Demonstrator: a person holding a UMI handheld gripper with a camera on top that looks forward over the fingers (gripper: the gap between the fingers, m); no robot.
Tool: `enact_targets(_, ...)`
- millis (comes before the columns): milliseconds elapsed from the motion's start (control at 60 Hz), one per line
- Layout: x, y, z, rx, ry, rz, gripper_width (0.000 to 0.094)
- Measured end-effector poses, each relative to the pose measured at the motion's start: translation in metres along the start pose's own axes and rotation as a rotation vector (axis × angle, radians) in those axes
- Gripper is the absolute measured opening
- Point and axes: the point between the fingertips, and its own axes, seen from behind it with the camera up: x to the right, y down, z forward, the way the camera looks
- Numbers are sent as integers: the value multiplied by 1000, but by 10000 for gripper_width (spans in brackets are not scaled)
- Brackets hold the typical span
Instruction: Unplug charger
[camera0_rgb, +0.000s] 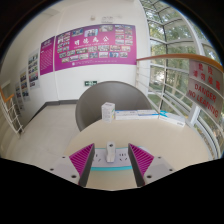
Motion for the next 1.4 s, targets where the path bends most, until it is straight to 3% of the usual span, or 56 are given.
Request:
enact_targets(150,5,12,27,-24,37,-9,280)
enact_targets(217,-2,10,27,-1,19,-18,156)
enact_targets(417,-2,8,28,-2,44,-15,56)
enact_targets(483,-1,-10,21,41,43,22,54)
enact_targets(550,-1,-72,4,189,52,-22,53)
enact_targets(683,1,-185,-41,368,22,-37,52)
enact_targets(783,46,-220,-60,412,64,-7,52)
enact_targets(850,88,-208,-57,376,101,-16,53)
enact_targets(933,141,-169,-32,267,163,-57,56)
enact_targets(1117,217,-14,10,-31,213,-119,92)
enact_targets(1250,239,30,16,-104,234,-178,164)
enact_targets(1317,238,30,13,-97,219,-190,290)
enact_targets(1400,227,30,5,-88,166,-185,550)
